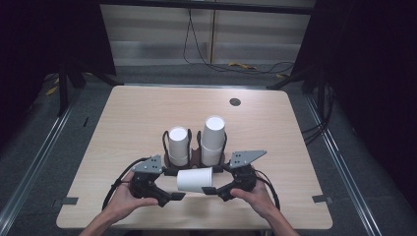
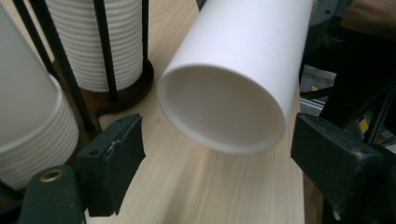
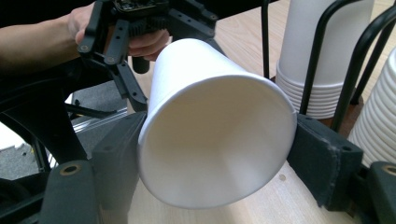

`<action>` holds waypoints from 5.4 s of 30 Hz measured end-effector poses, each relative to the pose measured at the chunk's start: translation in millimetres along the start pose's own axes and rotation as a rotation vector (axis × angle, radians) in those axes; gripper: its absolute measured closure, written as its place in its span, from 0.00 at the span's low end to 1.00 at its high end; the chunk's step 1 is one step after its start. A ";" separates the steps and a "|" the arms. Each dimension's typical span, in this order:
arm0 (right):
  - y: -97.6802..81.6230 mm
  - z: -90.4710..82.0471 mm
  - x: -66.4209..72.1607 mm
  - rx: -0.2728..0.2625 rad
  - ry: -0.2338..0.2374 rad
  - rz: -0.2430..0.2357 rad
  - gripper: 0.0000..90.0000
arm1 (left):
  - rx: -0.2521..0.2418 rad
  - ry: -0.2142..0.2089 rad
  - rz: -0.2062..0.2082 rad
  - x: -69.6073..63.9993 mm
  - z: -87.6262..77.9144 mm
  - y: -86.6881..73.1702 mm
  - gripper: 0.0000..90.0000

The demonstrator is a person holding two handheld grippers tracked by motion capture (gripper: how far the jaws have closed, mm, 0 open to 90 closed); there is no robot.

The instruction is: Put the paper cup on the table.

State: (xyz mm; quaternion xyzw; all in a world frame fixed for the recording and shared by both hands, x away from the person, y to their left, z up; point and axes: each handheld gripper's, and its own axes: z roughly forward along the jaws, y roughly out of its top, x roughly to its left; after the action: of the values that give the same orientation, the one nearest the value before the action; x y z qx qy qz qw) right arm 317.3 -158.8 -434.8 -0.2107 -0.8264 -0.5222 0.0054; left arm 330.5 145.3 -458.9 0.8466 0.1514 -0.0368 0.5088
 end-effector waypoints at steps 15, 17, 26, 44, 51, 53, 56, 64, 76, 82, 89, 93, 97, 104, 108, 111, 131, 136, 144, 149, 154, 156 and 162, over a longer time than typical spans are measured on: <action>-2.9 -10.1 -1.1 0.044 -0.043 0.028 0.27 | -0.043 0.113 -0.050 15.2 -24.2 -15.4 0.17; -3.9 -13.9 -2.0 0.055 -0.057 0.038 0.27 | -0.048 0.124 -0.053 16.4 -25.4 -16.2 0.17; -10.9 -32.0 -5.0 0.100 -0.109 0.063 0.27 | -0.038 0.134 -0.038 17.8 -27.1 -17.7 0.17; -13.2 -63.2 -19.1 0.219 -0.251 0.125 0.27 | -0.018 0.146 -0.023 17.6 -26.4 -19.2 0.17; -14.4 -74.4 -27.5 0.259 -0.293 0.143 0.27 | -0.001 0.159 -0.013 17.8 -26.1 -19.8 0.18; -14.3 -76.9 -31.5 0.275 -0.305 0.155 0.27 | -0.001 0.154 -0.013 18.3 -26.5 -19.9 0.18; -12.5 -80.9 -38.2 0.296 -0.329 0.167 0.26 | -0.003 0.158 -0.010 18.6 -27.5 -19.7 0.18; -1.0 -93.4 -53.2 0.345 -0.405 0.184 0.26 | 0.000 0.167 -0.015 19.2 -27.9 -20.6 0.18; 13.9 -100.3 -81.3 0.465 -0.496 0.216 0.26 | 0.000 0.176 -0.020 21.1 -29.4 -23.3 0.18; 21.9 -98.1 -90.1 0.545 -0.555 0.216 0.25 | -0.001 0.179 -0.018 20.9 -29.2 -23.3 0.17; 30.7 -95.3 -105.0 0.638 -0.567 0.231 0.24 | 0.001 0.175 -0.019 21.4 -30.1 -23.6 0.18; 32.2 -92.7 -110.5 0.665 -0.571 0.234 0.24 | 0.001 0.174 -0.017 21.2 -29.8 -23.6 0.17; 36.5 -86.7 -115.6 0.716 -0.579 0.236 0.23 | 0.002 0.171 -0.015 21.0 -29.9 -23.5 0.18; 40.2 -83.3 -122.1 0.755 -0.593 0.241 0.22 | 0.005 0.175 -0.015 21.3 -30.3 -23.9 0.17; 40.9 -80.1 -123.9 0.765 -0.604 0.241 0.22 | 0.003 0.176 -0.016 21.3 -30.8 -23.9 0.18; 41.0 -76.7 -126.3 0.760 -0.601 0.248 0.22 | 0.003 0.175 -0.016 21.3 -30.8 -24.4 0.18; 40.6 -54.5 -129.8 0.703 -0.623 0.231 0.19 | 0.008 0.174 -0.016 21.6 -30.0 -26.3 0.17; 37.7 -53.6 -129.8 0.674 -0.630 0.234 0.19 | 0.004 0.176 -0.019 21.6 -31.1 -26.2 0.17; 36.1 -55.1 -130.6 0.595 -0.616 0.273 0.17 | 0.008 0.174 -0.015 21.6 -30.5 -26.4 0.17; 37.9 -58.0 -130.2 0.549 -0.631 0.279 0.17 | 0.009 0.176 -0.013 21.7 -30.8 -26.4 0.18; 38.7 -63.9 -130.2 0.466 -0.640 0.293 0.16 | 0.005 0.179 -0.021 21.8 -30.1 -26.4 0.17; 38.9 -64.6 -130.2 0.447 -0.634 0.294 0.17 | 0.006 0.179 -0.023 22.6 -28.5 -26.3 0.18; 40.0 -66.6 -130.0 0.355 -0.637 0.299 0.18 | 0.003 0.184 -0.021 22.6 -29.2 -23.7 0.18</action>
State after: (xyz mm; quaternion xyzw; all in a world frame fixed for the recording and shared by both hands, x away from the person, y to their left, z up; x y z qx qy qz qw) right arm 435.8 -246.4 -399.8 -0.4760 -0.8244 -0.2729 -0.1392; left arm 342.4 186.1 -470.0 0.8455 0.2063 0.0353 0.4912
